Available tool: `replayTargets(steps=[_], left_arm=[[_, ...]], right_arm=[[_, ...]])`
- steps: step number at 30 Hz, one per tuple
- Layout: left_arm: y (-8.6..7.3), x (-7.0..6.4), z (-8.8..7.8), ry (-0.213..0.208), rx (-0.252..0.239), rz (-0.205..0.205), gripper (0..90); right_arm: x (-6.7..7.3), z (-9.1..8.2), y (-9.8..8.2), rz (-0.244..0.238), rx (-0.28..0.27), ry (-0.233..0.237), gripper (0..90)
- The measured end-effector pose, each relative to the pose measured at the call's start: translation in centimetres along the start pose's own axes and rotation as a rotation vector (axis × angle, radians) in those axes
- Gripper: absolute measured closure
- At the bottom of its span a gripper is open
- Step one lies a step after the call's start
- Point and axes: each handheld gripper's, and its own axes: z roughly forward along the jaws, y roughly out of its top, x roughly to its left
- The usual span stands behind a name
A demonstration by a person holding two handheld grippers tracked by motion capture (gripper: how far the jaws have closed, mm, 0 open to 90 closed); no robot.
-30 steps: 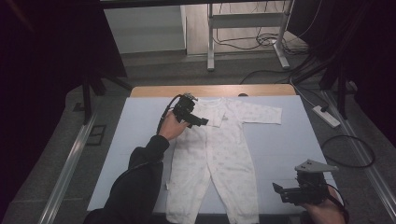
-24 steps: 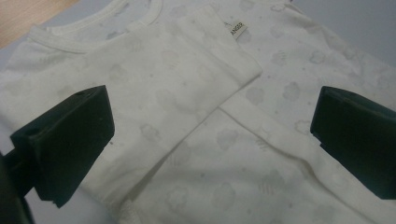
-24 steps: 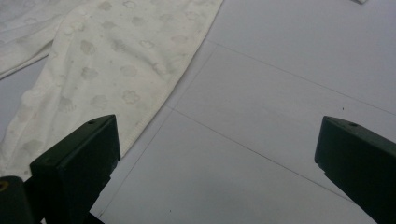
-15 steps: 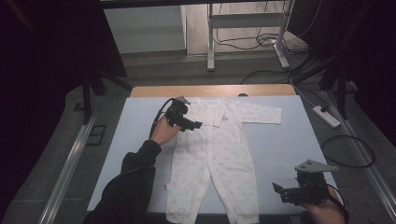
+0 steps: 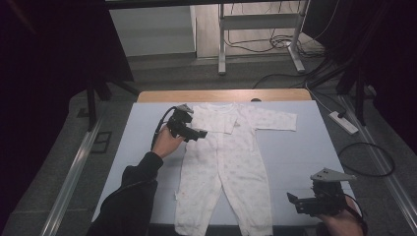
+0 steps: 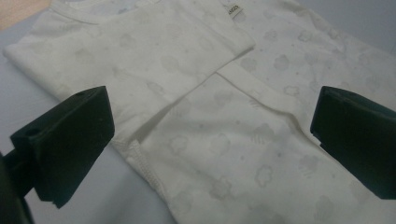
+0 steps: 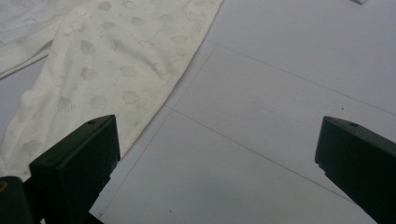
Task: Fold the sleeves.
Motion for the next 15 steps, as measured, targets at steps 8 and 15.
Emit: replayTargets(steps=[8, 15], left_arm=[[-0.9, -0.4, -0.9, 0.008, -0.004, -0.007, 0.0], [-2.1, -0.6, -1.9, 0.016, -0.006, -0.019, 0.0]], right_arm=[[0.0, -0.1, 0.0, -0.001, -0.004, 0.001, 0.0], [0.0, -0.1, 0.0, 0.0, -0.007, 0.001, 0.0]])
